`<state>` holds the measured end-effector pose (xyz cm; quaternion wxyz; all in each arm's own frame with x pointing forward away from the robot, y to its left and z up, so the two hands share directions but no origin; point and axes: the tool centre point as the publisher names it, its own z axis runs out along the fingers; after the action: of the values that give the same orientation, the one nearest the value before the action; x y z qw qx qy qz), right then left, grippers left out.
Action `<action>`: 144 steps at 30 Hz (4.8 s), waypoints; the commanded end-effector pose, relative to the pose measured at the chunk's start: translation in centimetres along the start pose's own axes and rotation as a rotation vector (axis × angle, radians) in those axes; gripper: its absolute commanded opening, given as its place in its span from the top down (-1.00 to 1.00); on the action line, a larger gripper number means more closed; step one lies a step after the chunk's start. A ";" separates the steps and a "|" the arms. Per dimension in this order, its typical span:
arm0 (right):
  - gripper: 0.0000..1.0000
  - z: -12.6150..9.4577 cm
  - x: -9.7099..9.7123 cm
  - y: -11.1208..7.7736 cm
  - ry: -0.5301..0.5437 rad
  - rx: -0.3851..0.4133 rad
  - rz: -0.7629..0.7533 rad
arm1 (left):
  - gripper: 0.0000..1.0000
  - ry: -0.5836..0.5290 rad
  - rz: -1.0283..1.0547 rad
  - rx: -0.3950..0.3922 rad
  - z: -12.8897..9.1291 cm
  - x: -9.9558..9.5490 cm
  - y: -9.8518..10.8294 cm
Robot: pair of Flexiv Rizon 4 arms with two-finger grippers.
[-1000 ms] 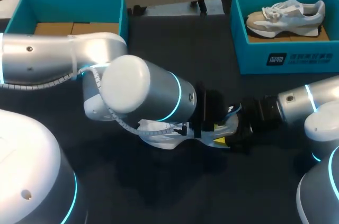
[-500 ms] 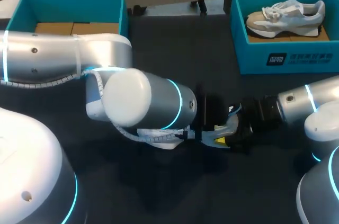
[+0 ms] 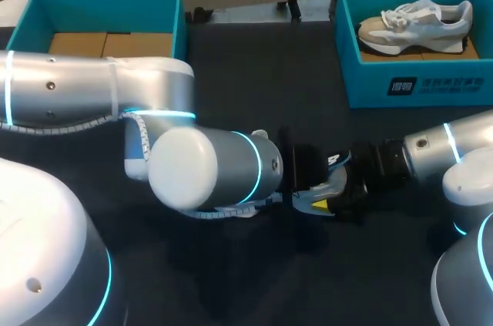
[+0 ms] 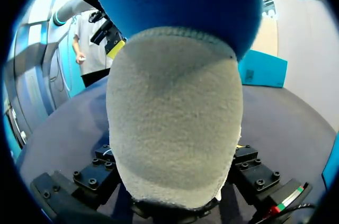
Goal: Take the shoe out of the shoebox, open the shoe tongue, remove and reinsert the insole, then place the shoe into the shoebox
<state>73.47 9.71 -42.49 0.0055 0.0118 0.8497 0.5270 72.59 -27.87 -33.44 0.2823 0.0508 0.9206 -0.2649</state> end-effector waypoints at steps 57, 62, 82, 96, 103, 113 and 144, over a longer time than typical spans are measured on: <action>1.00 0.4 0.0 -0.3 -0.002 0.003 0.000 | 1.00 0.071 -0.052 0.447 -10.3 -9.7 -13.0; 1.00 0.4 0.0 -0.3 -0.002 0.003 0.000 | 1.00 0.085 -0.034 0.472 -11.1 -10.5 -13.9; 1.00 0.4 0.0 -0.3 -0.002 0.003 0.000 | 1.00 0.341 -0.101 0.496 -11.5 -13.4 -16.0; 1.00 0.4 0.0 -0.3 -0.002 0.003 0.000 | 1.00 0.579 -0.073 0.680 -14.7 -14.6 -16.8; 1.00 0.4 0.0 -0.3 -0.002 0.003 0.000 | 1.00 0.649 -0.057 0.805 -17.1 -14.8 -16.5; 1.00 0.4 0.0 -0.3 -0.002 0.003 0.000 | 1.00 0.808 -0.045 0.904 -18.9 -16.1 -16.5; 1.00 0.4 0.0 -0.3 -0.002 0.003 0.000 | 1.00 1.586 -0.061 1.042 -15.8 -20.6 -15.7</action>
<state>73.47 9.70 -42.48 0.0055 0.0118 0.8497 0.5270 77.63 -32.41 -3.82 -0.0776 -0.0310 0.7804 -0.6197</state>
